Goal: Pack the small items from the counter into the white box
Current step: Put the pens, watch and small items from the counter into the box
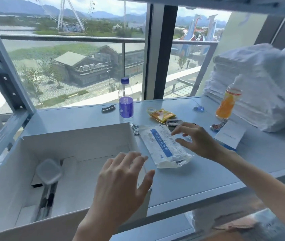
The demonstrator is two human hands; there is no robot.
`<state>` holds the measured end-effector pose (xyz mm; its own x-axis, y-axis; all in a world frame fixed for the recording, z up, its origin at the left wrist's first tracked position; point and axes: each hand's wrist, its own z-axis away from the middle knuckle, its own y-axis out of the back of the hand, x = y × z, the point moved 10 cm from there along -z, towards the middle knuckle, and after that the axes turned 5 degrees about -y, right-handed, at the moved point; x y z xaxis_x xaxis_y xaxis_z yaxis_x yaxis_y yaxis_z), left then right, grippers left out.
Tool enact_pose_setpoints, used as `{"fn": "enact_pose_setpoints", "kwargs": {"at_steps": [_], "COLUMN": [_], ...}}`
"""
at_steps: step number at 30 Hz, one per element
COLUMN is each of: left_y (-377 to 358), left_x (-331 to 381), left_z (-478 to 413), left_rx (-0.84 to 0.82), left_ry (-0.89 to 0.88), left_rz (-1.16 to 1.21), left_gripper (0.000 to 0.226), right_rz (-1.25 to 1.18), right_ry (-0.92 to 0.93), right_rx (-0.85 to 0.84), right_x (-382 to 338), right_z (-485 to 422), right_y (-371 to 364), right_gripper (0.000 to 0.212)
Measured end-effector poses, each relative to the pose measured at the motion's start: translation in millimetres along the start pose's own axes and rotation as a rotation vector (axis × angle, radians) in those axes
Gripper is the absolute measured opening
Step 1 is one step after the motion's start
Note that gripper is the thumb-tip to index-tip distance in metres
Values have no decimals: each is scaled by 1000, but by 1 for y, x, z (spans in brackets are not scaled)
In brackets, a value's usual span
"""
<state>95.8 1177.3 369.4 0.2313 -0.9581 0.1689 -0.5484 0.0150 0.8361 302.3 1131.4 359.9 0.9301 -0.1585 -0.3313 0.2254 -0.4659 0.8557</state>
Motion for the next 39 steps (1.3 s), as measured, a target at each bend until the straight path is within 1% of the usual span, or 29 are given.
{"fn": "enact_pose_setpoints", "kwargs": {"at_steps": [2,4,6,7,10,12,15,19,22,25,27,29,31,34,37,39], "left_y": [-16,-32,-43,-42,-40,-37,-28,-2,37,73,86,89,89,93,94,92], "left_x": [4,3,-5,-6,-5,-4,-2,-25,-70,-116,-135,-141,-139,-137,-137,-138], "left_z": [-6,-8,-4,-3,-2,-2,0,26,76,125,146,154,154,152,152,153], "left_rx": [-115,-210,-258,-232,-252,-237,-203,-138,-95,-116,-111,-64,-8,62,101,98], "left_ry": [21,44,87,78,85,95,122,207,380,574,633,617,587,545,509,494], "left_rz": [-7,16,68,60,8,-7,-34,-102,-235,-354,-373,-342,-323,-303,-283,-272], "left_gripper": [50,65,75,72,50,46,45,50,56,57,58,60,60,58,57,55], "right_rz": [6,27,41,40,42,41,-3,-131,-194,-128,-60,28,151,247,239,233], "right_ry": [-10,-11,-7,-1,26,76,210,413,607,723,765,785,769,750,702,688], "right_rx": [-18,-44,-68,-79,-123,-144,-156,-155,-206,-341,-451,-556,-621,-654,-687,-667], "right_x": [16,31,47,55,72,69,32,-60,-143,-211,-245,-270,-284,-295,-297,-297], "right_z": [2,0,-2,-3,-7,-14,-35,-70,-81,-87,-91,-93,-97,-101,-106,-109], "right_y": [-1,-3,-6,-8,-18,-23,-24,-24,-41,-87,-127,-165,-196,-228,-241,-242], "right_gripper": [21,20,20,20,19,18,19,15,16,23,30,39,43,47,58,61]}}
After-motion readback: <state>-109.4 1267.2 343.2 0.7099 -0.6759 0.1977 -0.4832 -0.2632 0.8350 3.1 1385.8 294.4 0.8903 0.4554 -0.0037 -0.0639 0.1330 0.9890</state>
